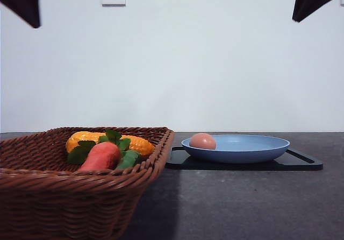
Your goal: Transfer egg from basket to plate and serve
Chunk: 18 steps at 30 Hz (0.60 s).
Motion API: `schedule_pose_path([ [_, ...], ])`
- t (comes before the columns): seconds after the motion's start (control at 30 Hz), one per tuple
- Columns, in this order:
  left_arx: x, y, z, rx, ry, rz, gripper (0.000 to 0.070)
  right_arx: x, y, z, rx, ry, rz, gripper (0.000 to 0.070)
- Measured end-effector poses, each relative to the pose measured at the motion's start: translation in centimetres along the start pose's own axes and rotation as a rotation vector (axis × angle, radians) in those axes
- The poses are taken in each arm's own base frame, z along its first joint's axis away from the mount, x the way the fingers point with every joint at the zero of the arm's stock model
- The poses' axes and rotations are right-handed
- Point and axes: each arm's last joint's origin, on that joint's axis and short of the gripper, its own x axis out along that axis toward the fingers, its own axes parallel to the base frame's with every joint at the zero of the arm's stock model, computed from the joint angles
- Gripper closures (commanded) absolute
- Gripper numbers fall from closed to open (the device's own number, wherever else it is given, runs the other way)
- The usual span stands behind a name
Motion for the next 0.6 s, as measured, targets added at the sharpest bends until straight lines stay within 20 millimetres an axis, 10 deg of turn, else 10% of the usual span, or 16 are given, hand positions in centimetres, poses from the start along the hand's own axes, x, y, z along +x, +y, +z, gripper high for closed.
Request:
schedule_pose_path([
  [0.6, -1.4, -1.4, -10.4, -0.156, -0.282, -0.146, 0.0700, 1.9, 0.8, -12.5, -0.089, -0.396, -0.044, 0.0700],
])
